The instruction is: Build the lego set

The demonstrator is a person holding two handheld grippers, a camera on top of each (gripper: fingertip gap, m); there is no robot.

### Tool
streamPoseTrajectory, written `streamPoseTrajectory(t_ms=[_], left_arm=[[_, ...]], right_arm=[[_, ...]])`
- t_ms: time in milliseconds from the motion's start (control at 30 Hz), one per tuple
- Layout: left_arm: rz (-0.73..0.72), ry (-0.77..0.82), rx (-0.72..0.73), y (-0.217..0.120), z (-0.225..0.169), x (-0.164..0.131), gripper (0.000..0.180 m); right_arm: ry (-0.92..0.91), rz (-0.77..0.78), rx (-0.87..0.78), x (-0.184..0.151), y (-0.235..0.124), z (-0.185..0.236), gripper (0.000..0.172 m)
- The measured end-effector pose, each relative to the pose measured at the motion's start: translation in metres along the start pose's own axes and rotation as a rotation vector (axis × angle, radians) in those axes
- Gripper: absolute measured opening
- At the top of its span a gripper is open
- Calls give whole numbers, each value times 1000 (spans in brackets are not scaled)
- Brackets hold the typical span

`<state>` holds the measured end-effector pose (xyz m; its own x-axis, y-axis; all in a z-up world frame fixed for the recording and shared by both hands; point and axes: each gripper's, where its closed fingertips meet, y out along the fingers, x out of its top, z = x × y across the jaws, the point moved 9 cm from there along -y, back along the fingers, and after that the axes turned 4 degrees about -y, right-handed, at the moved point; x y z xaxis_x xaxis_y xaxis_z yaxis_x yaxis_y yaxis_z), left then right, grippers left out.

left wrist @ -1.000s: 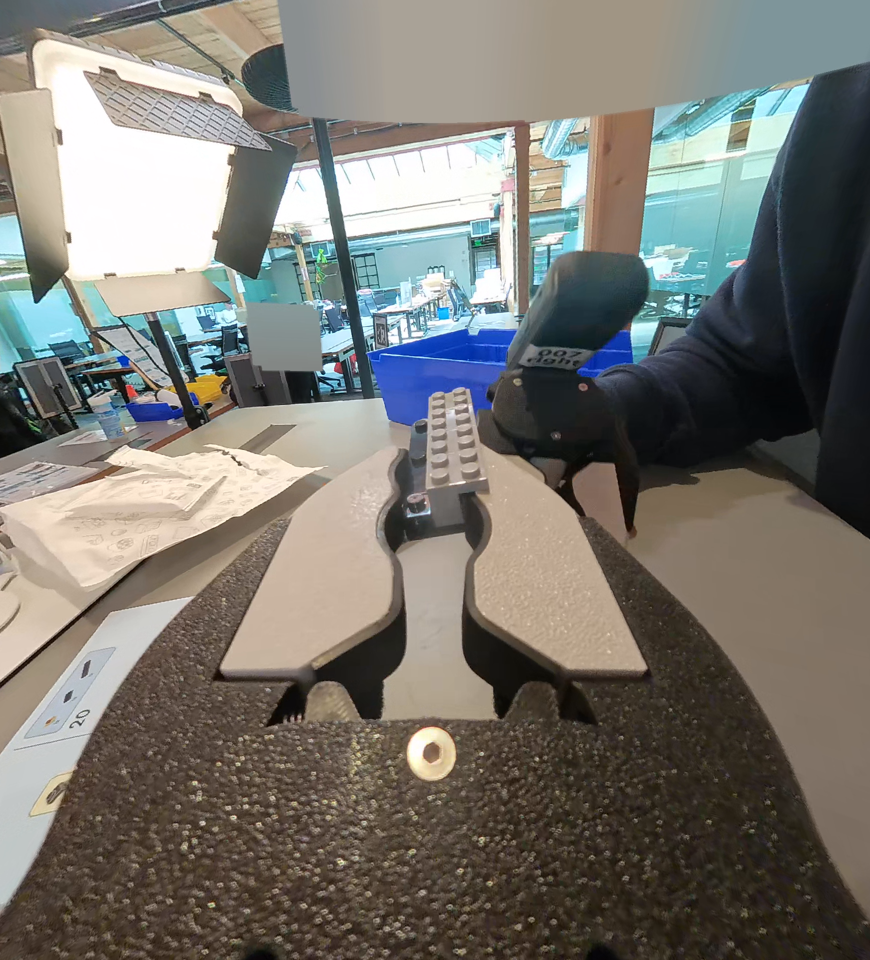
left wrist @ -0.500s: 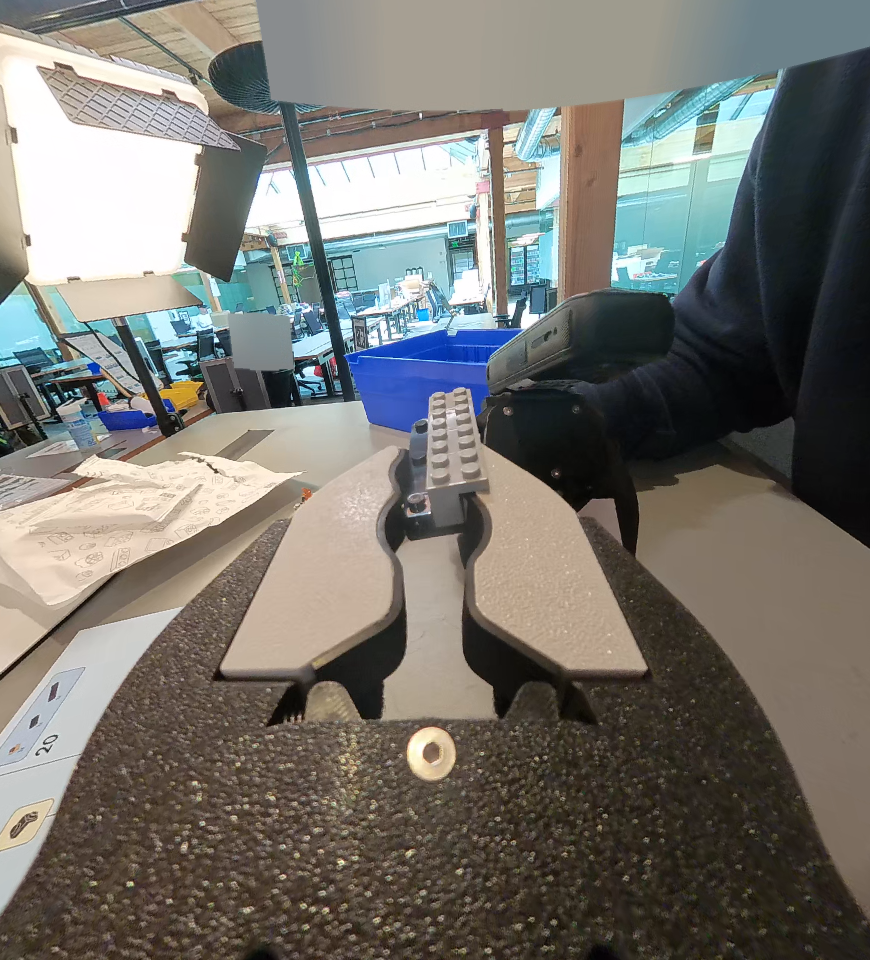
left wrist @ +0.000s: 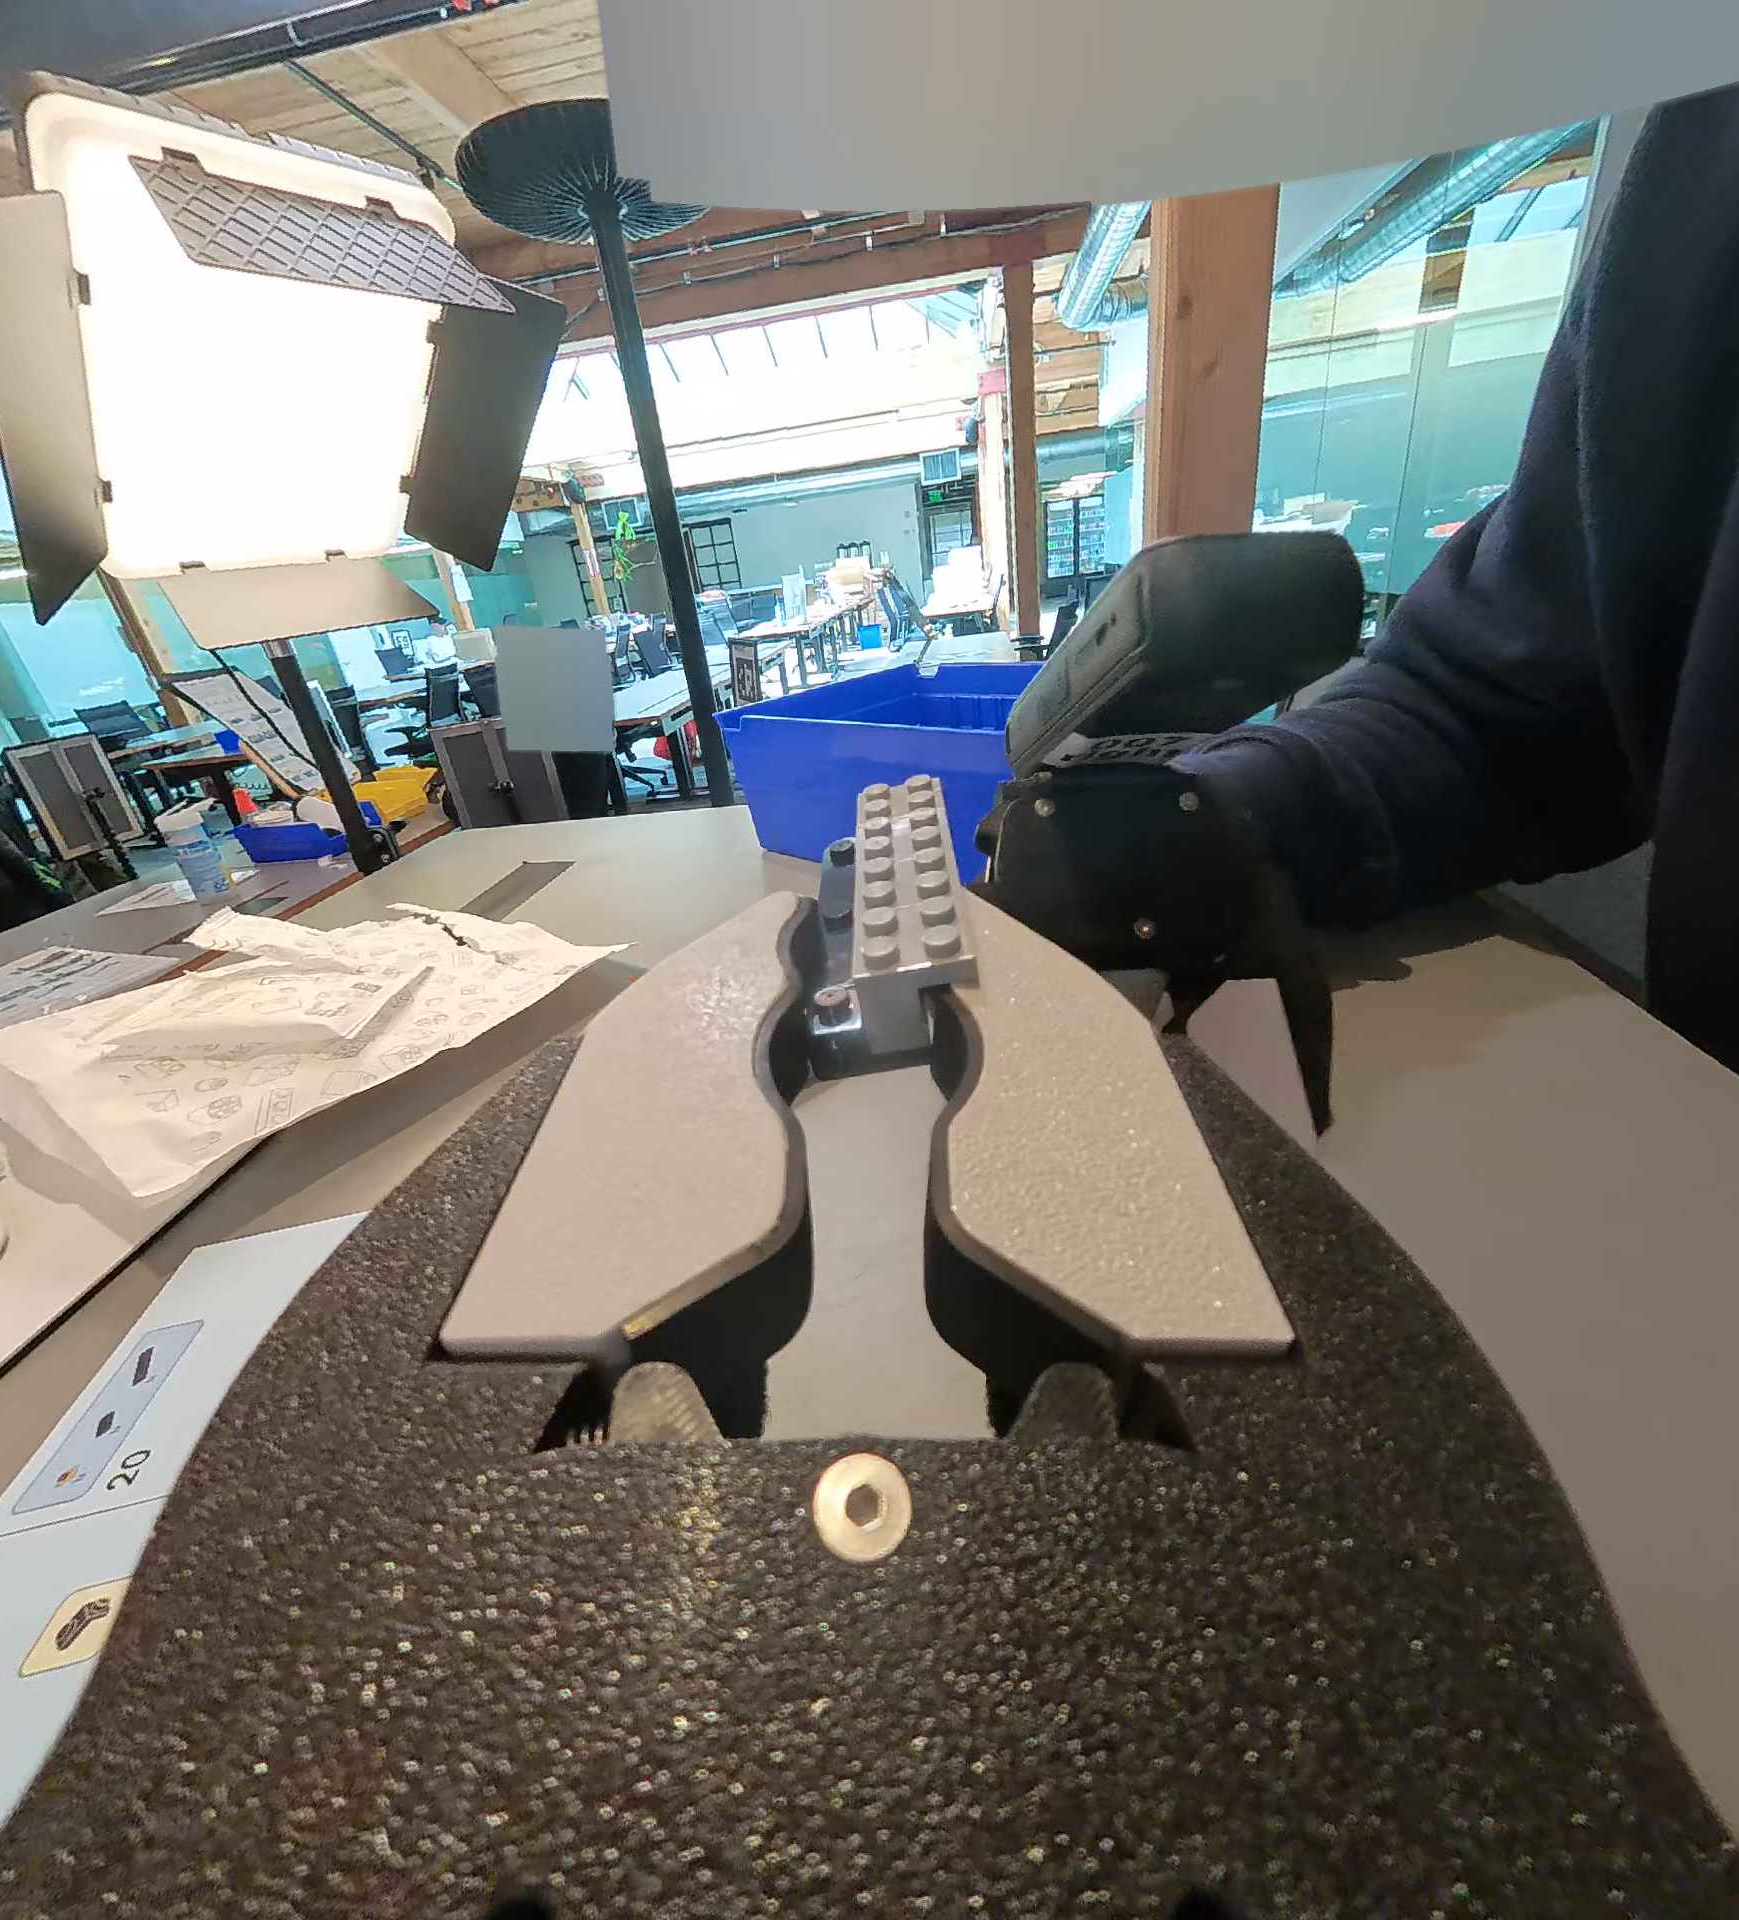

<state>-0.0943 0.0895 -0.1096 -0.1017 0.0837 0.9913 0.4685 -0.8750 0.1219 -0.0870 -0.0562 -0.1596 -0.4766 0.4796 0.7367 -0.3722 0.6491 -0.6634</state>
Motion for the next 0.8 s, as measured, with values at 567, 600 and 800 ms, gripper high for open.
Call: streamPoseTrajectory(t_ms=[567,600,800], left_arm=[[-14,5,25,-3,2,2,19],[-13,5,21,-3,1,2,19],[29,39,-3,-5,-7,-2,19]], right_arm=[[206,126,-142,13,20,18,8],[207,127,-144,12,19,17,8],[236,60,-217,5,-20,0,8]])
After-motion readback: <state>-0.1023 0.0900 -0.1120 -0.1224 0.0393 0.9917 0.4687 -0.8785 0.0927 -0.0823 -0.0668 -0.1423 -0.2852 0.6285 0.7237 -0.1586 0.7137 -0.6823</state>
